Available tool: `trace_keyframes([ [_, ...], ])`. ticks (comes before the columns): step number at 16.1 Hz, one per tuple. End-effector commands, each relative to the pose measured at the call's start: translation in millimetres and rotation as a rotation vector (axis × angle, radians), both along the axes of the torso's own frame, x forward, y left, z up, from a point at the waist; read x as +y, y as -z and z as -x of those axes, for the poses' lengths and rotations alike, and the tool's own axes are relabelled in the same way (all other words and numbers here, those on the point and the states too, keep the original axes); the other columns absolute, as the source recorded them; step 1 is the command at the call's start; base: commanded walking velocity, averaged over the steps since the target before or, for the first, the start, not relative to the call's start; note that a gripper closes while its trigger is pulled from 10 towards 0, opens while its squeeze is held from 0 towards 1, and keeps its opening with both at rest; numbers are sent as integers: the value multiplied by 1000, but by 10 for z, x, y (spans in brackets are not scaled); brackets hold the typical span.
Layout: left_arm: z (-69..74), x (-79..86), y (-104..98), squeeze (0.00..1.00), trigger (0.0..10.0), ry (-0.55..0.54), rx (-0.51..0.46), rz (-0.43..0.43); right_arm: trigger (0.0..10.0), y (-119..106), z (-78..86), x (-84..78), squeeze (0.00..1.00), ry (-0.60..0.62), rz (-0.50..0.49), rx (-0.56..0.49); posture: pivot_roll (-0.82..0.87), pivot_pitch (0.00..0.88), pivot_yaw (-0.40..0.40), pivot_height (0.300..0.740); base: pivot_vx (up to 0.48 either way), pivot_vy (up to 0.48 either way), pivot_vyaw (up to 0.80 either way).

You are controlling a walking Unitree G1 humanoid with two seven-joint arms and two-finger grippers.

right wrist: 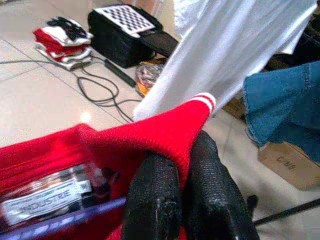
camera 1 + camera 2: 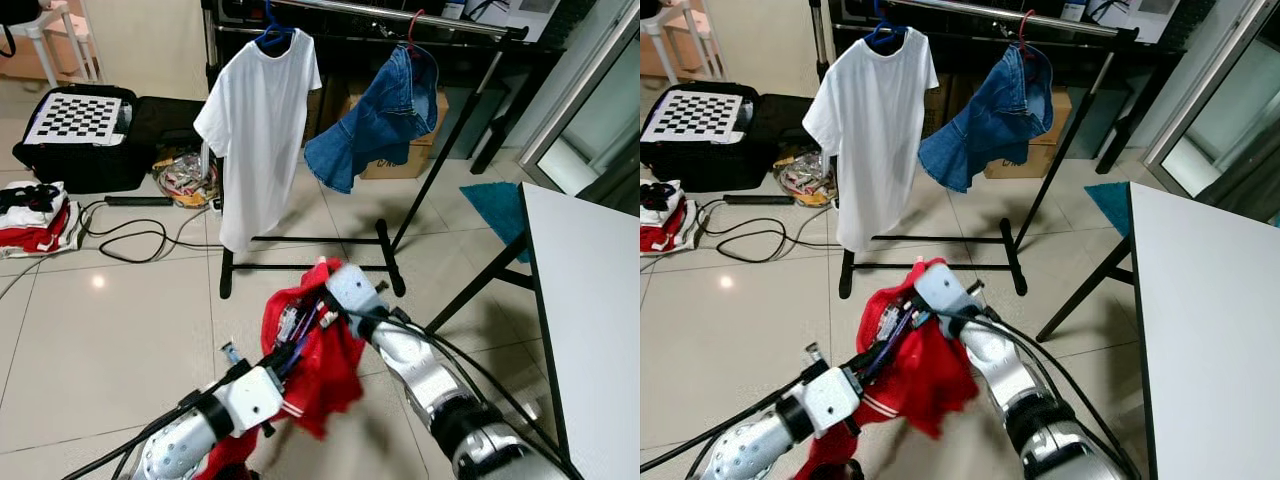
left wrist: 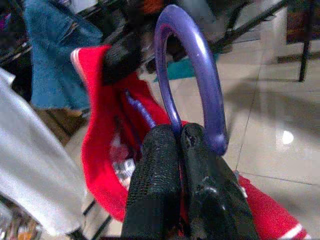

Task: Hang hanger

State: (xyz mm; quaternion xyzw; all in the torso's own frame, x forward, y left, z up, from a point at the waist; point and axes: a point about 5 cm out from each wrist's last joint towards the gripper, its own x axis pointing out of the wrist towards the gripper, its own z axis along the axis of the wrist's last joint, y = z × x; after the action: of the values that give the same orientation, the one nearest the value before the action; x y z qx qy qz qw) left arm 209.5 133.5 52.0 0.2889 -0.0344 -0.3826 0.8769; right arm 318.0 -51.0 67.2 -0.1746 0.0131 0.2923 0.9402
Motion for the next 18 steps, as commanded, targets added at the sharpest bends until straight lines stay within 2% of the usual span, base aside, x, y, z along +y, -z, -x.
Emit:
trace_keyframes([
  [1,86,-122,57,0,10000,101,18,-27,0,-85,-72,-11,0,35,-9,-37,325,124,-161,740,0,0,0],
  [3,166,-131,108,0,10000,174,44,-70,0,-183,-181,-4,0,83,-12,-51,335,131,-162,740,0,0,0],
  [5,184,-144,121,0,10000,215,48,-102,0,-196,-200,29,0,73,1,-48,341,134,-165,740,0,0,0],
  [7,158,-191,89,0,10000,300,-12,-187,0,-151,-197,86,0,48,67,-35,349,132,-170,740,0,0,0],
  [10,165,-111,45,0,10000,383,-68,-286,0,-137,-226,93,0,63,121,-28,353,131,-171,740,0,0,0],
  [13,234,13,84,0,10000,533,-183,-477,0,-163,-239,208,0,2,162,-5,360,132,-176,740,0,0,0],
  [16,184,53,-22,0,10000,567,-363,-543,0,-156,-250,195,0,10,182,-7,371,131,-186,740,0,0,0],
  [18,157,102,-76,0,10000,512,-426,-535,0,-100,-247,107,0,33,201,9,373,131,-188,740,0,0,0],
])
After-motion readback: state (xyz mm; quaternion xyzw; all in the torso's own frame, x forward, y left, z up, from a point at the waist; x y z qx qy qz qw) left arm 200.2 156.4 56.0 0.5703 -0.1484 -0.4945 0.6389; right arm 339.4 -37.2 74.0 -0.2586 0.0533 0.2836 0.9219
